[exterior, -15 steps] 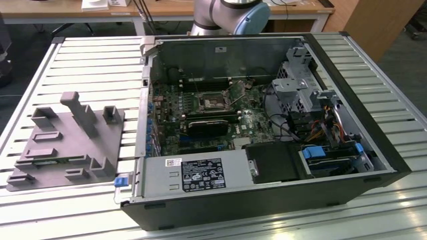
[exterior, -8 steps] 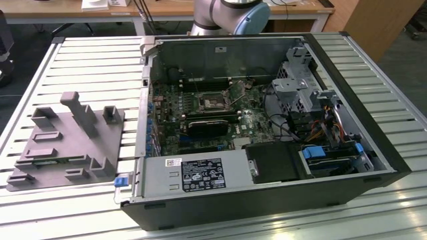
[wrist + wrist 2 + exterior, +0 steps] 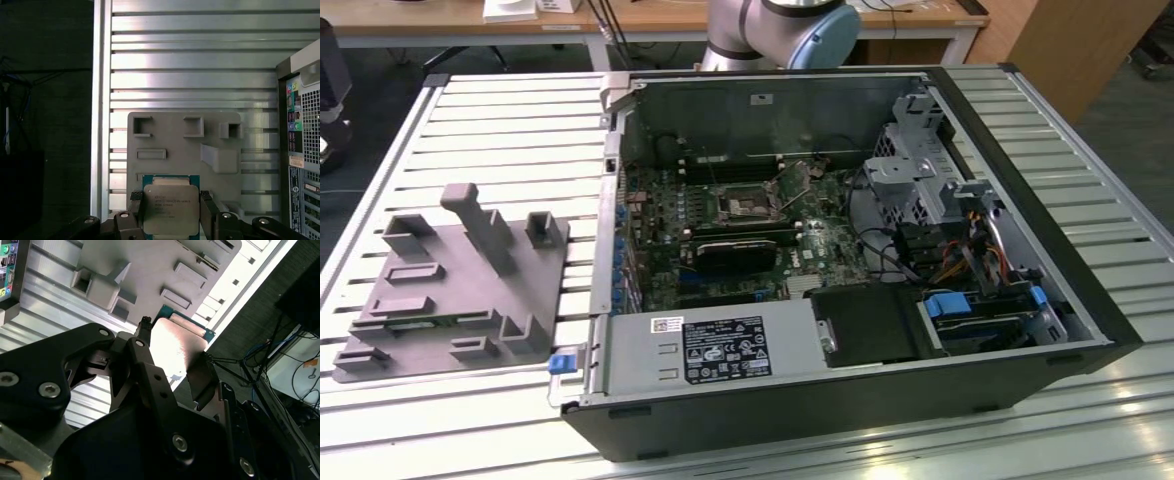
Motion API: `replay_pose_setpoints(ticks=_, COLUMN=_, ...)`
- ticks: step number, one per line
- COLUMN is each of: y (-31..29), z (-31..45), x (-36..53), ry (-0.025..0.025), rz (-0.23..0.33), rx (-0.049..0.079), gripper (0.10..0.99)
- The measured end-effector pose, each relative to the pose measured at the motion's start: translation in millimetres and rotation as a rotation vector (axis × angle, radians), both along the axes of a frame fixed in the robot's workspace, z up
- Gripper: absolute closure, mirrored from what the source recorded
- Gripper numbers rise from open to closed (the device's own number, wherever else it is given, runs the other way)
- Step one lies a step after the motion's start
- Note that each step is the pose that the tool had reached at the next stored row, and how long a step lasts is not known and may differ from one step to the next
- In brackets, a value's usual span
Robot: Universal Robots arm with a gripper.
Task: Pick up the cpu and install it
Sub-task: 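Pick up the cpu and move it towards the insertion slot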
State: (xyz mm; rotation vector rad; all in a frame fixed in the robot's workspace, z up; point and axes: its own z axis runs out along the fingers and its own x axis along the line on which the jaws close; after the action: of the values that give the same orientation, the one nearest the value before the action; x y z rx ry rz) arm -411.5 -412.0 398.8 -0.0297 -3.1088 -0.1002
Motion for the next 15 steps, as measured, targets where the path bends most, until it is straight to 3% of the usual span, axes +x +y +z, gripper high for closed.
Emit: replay_pose_setpoints(ticks=15, y=0.0, z=-0.1, x=6.6, ry=-0.0001, rz=0.000, rx=0.000, gripper=0.549)
